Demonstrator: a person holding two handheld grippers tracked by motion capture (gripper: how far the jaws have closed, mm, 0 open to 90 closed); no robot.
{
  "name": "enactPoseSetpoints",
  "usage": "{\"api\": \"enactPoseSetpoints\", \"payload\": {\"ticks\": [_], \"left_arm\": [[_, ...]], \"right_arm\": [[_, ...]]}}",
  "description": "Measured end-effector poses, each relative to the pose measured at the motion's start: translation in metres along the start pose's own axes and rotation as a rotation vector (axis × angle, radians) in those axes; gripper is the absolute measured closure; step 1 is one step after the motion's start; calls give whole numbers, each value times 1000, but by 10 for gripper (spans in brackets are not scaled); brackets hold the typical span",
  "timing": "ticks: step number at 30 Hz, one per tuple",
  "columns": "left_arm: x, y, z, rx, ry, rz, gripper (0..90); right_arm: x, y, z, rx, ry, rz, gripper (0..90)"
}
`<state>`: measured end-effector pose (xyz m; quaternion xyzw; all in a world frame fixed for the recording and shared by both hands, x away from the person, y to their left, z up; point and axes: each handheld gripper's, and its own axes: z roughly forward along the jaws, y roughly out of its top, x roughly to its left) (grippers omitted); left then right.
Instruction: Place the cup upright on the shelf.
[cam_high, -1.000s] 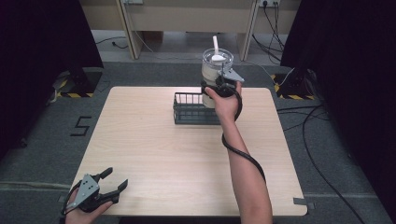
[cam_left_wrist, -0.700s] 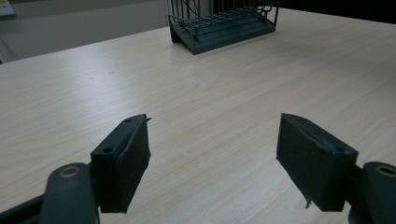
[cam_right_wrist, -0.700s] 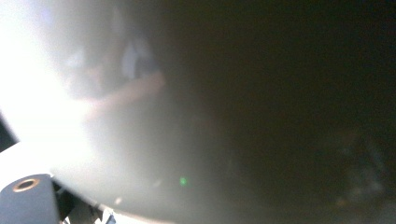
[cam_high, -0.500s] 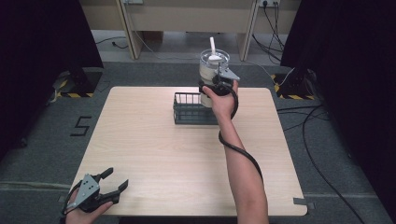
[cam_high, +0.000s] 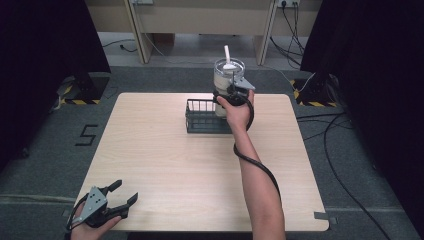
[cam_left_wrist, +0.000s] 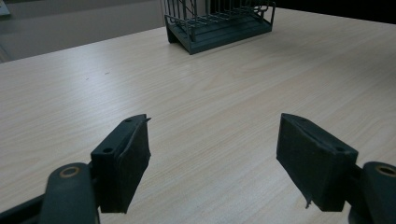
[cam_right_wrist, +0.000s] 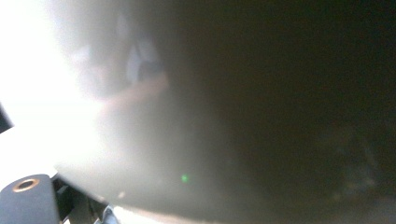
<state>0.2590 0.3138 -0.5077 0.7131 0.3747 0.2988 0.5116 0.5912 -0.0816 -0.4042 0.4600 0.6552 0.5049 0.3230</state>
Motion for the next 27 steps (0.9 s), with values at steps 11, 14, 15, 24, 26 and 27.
{"api": "enactPoseSetpoints", "payload": {"ticks": [11,14,15,24,26,27], "left_arm": [[0,0,0,3,-3,4,250],[1,0,0,3,-3,3,250],[1,0,0,1,-3,2,250],[1,-1,0,-1,-5,2,250],[1,0,0,1,-5,3,250],[1,0,0,1,-6,3,250]], "right_arm": [[1,-13,7,20,7,-3,103],[2,-16,9,25,6,-7,103],[2,-17,10,26,5,-14,103],[3,-22,11,24,8,-20,103],[2,-22,11,24,5,-15,102],[2,-23,10,20,5,-14,102]]}}
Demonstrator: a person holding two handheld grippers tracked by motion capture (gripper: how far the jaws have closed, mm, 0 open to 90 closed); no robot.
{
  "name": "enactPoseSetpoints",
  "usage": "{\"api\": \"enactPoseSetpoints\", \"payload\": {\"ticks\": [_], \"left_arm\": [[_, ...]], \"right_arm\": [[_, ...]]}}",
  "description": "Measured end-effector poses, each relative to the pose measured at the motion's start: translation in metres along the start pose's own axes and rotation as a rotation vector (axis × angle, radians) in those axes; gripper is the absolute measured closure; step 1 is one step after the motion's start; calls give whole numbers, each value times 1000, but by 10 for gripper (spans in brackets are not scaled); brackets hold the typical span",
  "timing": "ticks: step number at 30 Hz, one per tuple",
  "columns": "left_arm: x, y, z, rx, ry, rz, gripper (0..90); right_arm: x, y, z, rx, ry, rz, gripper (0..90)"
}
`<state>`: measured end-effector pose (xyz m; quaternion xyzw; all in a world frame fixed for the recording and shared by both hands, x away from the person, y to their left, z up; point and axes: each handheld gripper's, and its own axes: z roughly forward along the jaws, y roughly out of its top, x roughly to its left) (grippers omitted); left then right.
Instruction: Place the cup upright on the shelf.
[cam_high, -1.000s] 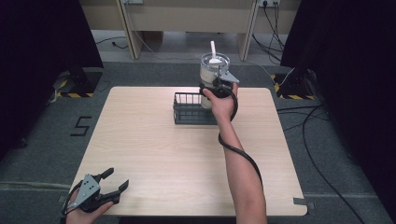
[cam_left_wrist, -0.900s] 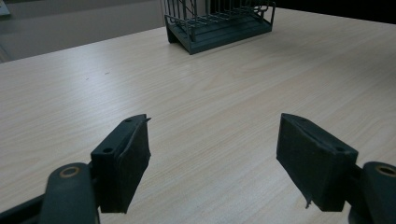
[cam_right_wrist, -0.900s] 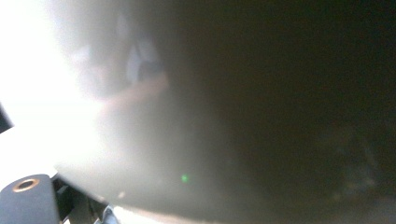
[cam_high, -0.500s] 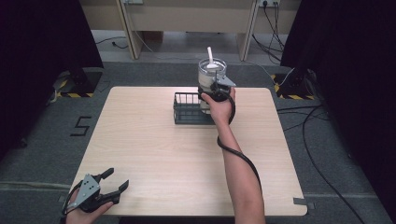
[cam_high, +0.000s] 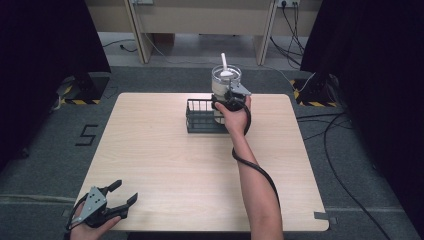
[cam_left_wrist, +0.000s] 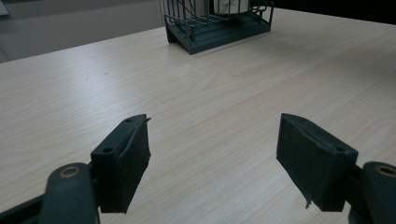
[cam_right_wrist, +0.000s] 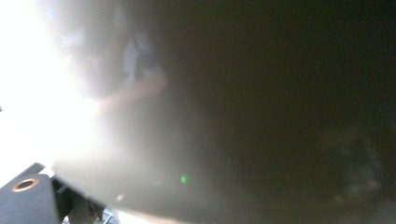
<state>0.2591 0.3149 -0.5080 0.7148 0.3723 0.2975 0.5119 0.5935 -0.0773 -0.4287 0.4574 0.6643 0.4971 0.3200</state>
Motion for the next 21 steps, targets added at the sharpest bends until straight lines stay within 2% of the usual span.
{"api": "enactPoseSetpoints", "payload": {"ticks": [12,15,21], "left_arm": [[-1,0,0,0,-5,6,250],[-1,0,0,1,-4,6,250],[-1,0,0,1,-3,4,250]], "right_arm": [[0,-9,-4,-48,1,3,95],[3,-10,-5,-54,-12,-20,68],[5,-12,-5,-48,-15,6,63]]}}
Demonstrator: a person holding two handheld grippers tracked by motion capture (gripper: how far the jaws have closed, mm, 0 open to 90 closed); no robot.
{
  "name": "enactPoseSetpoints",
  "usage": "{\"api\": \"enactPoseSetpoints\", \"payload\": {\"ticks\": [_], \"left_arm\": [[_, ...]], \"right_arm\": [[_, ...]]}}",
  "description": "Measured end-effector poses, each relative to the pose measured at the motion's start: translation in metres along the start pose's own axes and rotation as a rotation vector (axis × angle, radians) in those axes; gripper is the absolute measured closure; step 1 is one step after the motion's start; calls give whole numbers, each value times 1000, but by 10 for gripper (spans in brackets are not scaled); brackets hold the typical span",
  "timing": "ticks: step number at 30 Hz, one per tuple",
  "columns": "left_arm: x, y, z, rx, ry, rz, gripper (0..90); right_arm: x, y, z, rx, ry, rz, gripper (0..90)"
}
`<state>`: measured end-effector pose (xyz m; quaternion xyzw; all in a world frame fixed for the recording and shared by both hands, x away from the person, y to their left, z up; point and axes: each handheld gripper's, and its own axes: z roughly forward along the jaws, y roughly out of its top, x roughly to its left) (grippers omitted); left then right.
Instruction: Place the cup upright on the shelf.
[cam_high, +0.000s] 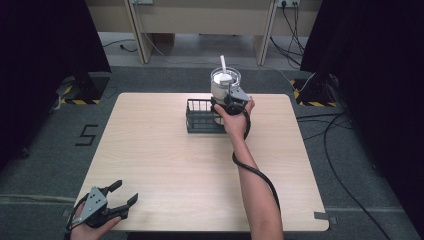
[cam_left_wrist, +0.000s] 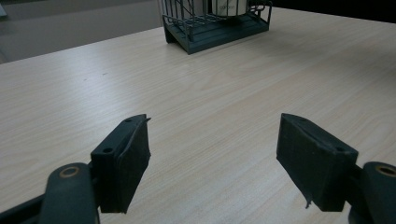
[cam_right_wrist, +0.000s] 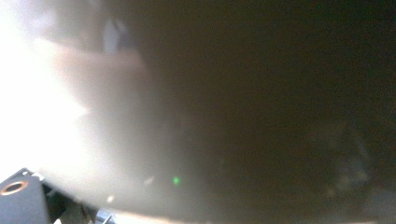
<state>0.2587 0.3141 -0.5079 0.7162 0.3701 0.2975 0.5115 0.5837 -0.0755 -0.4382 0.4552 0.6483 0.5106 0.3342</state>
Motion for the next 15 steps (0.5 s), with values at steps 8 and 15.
{"api": "enactPoseSetpoints", "payload": {"ticks": [8,15], "left_arm": [[0,0,0,1,0,4,250],[0,0,0,0,0,7,250]], "right_arm": [[3,0,-4,9,-16,8,81],[5,-1,-8,12,-37,5,83]]}}
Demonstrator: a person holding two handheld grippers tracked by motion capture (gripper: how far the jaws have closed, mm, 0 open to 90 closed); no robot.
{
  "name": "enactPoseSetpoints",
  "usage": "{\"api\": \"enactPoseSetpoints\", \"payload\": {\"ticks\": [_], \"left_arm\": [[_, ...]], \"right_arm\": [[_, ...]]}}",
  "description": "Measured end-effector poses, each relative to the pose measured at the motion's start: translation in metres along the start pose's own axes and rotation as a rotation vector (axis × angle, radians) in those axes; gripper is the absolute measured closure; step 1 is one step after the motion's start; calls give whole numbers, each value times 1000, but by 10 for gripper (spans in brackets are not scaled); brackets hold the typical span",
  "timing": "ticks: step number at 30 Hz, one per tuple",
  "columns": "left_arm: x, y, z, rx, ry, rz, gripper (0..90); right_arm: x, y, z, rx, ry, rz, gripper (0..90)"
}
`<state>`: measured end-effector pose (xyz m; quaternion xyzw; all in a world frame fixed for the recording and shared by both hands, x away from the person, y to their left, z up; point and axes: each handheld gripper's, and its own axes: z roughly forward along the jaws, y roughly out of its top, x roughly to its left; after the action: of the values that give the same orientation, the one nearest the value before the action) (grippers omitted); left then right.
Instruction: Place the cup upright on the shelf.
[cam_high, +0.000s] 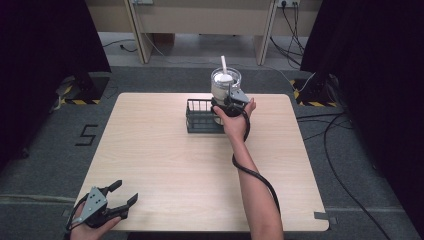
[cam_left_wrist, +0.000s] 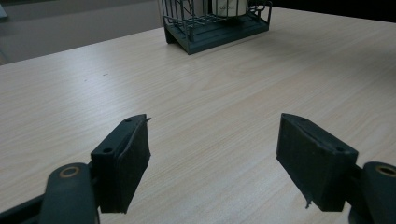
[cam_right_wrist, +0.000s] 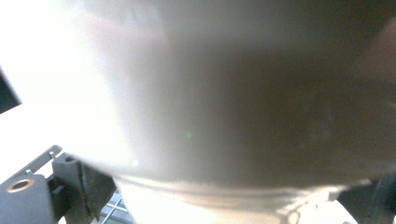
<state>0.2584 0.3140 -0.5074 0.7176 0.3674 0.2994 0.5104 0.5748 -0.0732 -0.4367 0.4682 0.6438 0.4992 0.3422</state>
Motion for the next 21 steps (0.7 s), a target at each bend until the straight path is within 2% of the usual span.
{"api": "enactPoseSetpoints", "payload": {"ticks": [9,21], "left_arm": [[0,0,0,-1,1,3,250],[0,0,0,-1,0,5,250]], "right_arm": [[0,-3,-1,-3,6,15,81],[2,-6,-6,-10,-11,23,85]]}}
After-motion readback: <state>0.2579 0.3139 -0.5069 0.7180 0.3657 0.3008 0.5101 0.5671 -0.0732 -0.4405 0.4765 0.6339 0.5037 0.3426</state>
